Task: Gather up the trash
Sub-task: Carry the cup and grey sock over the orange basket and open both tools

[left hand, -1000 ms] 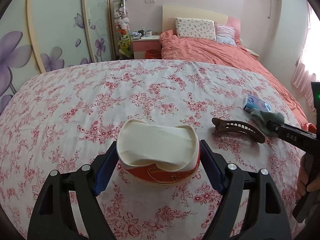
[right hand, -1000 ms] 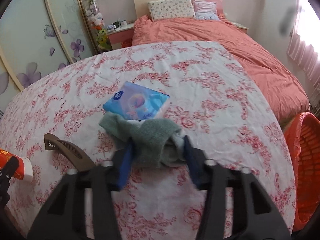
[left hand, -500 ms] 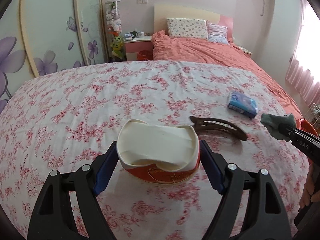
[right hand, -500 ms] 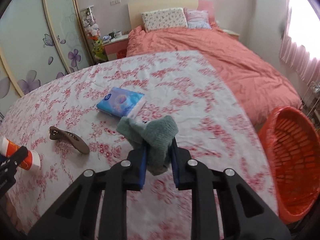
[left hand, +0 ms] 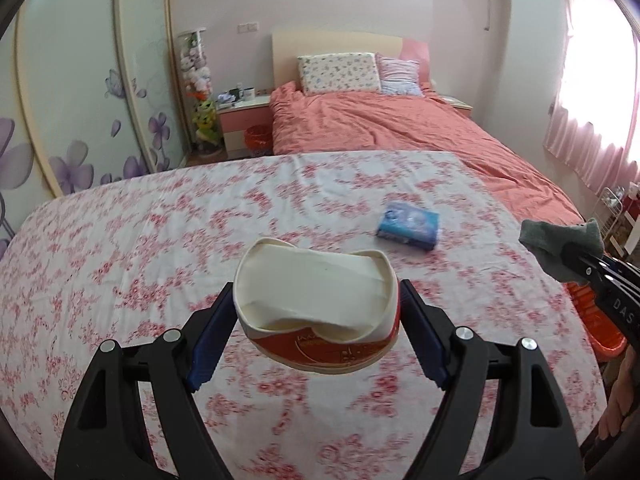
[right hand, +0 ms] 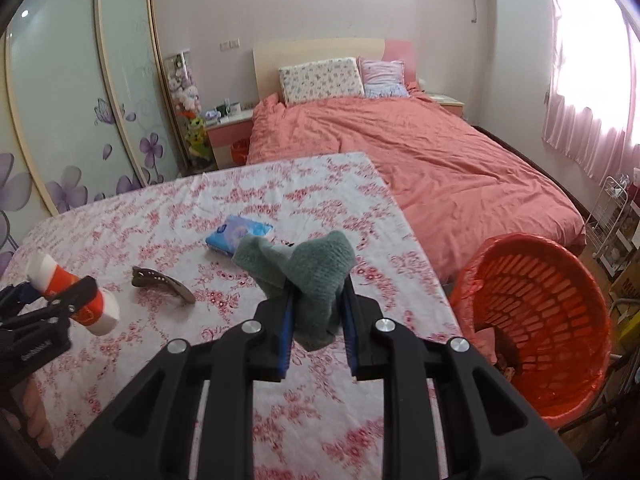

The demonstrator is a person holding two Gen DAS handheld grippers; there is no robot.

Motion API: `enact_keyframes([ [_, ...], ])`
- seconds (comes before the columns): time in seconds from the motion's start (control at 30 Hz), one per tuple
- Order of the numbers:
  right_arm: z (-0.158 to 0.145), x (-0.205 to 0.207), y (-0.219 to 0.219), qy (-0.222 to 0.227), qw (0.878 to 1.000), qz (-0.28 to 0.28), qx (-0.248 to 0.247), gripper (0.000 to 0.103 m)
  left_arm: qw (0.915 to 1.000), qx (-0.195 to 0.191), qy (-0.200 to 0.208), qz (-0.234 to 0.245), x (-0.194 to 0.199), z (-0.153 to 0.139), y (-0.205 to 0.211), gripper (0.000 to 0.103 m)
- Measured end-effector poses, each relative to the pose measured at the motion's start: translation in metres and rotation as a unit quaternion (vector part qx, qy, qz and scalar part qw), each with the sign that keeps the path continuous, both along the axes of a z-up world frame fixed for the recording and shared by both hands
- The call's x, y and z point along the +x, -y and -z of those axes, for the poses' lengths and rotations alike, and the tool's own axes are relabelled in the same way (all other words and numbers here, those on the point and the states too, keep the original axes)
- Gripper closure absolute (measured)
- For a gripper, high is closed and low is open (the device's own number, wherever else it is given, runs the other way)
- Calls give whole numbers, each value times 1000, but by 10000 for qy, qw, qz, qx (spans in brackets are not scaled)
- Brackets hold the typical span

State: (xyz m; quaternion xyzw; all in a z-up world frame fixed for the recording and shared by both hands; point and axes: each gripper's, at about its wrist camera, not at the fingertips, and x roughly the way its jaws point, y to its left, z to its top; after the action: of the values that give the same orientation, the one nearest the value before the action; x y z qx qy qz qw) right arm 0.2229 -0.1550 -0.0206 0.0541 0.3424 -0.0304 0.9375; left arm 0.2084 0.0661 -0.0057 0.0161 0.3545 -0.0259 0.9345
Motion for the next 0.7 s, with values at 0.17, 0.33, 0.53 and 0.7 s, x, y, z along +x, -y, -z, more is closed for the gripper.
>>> enact_keyframes([
  [0.17, -14, -18, 13, 179, 9998, 101, -12, 82, 9997, 67, 76, 238, -4, -8, 26, 25],
  [0.33, -23, -33, 35, 306, 9992, 261, 51, 82, 9986, 117, 109, 497, -4, -14, 54, 25],
  [0.53, -28, -48, 63, 423, 9977, 537, 34, 82, 9965, 146, 131, 814, -4, -16, 89, 25],
  [0.7, -29, -61, 95, 512, 9950, 862, 30, 82, 9935, 116, 160, 1118, -6, -19, 123, 25],
])
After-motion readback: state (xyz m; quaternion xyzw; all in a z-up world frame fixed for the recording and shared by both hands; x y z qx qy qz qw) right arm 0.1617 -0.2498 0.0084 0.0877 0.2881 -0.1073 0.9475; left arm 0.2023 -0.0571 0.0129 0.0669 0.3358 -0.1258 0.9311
